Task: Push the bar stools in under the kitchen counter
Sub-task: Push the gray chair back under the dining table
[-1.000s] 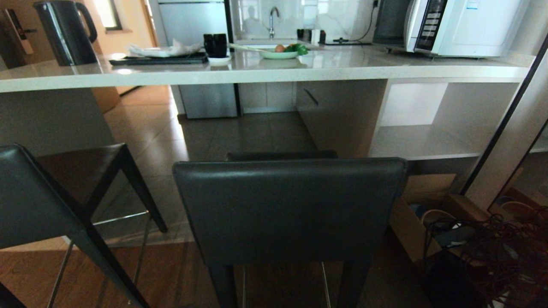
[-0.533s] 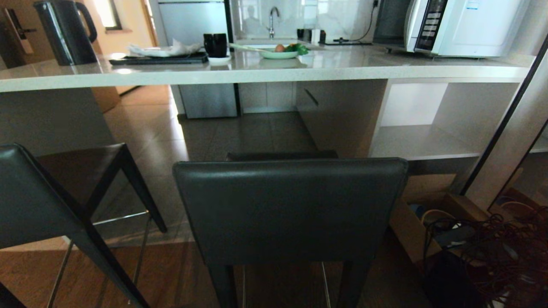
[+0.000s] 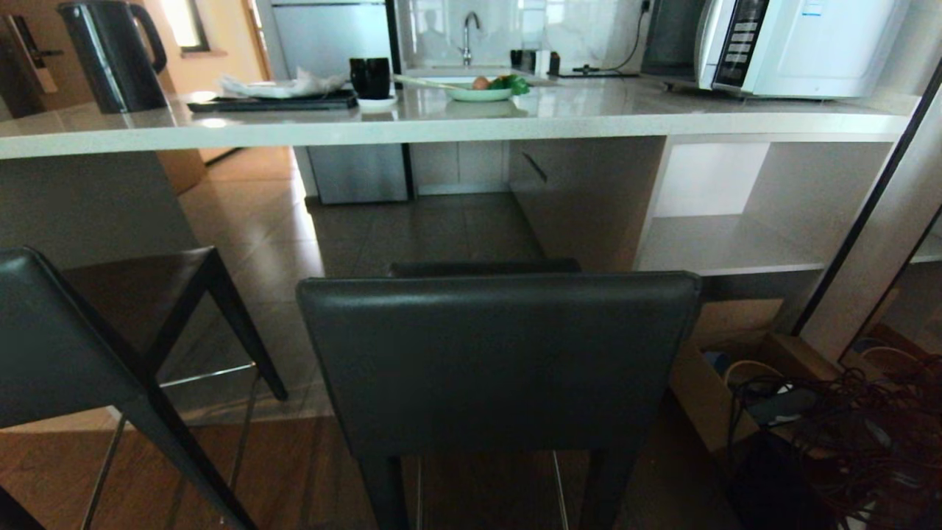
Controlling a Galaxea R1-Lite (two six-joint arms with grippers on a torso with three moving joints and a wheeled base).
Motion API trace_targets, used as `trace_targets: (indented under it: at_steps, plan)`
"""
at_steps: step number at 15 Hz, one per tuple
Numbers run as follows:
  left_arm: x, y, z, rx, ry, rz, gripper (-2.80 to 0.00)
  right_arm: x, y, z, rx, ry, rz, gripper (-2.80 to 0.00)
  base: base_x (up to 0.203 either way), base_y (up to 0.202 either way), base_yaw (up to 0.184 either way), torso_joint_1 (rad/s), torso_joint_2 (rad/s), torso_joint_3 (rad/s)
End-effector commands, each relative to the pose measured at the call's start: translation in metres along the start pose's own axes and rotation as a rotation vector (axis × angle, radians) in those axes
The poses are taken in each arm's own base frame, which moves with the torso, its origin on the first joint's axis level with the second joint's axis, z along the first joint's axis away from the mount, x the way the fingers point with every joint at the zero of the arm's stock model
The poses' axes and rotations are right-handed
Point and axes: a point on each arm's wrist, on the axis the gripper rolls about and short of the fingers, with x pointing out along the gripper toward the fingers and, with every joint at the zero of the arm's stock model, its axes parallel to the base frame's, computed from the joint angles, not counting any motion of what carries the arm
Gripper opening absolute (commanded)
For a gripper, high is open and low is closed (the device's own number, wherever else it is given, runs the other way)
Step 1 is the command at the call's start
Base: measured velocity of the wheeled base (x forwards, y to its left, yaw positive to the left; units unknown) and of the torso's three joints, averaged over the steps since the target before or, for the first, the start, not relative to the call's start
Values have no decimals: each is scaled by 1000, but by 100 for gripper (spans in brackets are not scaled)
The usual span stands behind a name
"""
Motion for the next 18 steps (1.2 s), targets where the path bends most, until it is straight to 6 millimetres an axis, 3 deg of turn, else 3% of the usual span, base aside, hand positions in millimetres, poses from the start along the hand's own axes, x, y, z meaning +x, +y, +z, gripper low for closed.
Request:
trace_targets:
  at_steps: [1, 6, 7, 12, 18]
  plan:
    - [0, 0, 0, -3, 1, 1, 0, 0, 0, -1, -23, 6, 11, 0, 0, 0, 0, 0, 0, 0]
    - [1, 1, -2, -142, 6, 39, 0, 0, 0, -1, 11, 6, 2, 0, 0, 0, 0, 0, 0, 0]
    - [1, 1, -2, -151, 7, 57, -280, 0, 0, -1, 6, 5, 8, 0, 0, 0, 0, 0, 0, 0]
    - [1, 1, -8, 135, 65, 51, -280, 0, 0, -1, 14, 6, 2, 0, 0, 0, 0, 0, 0, 0]
    - [1, 2, -8, 5, 61, 72, -280, 0, 0, -1, 55, 5, -14, 0, 0, 0, 0, 0, 0, 0]
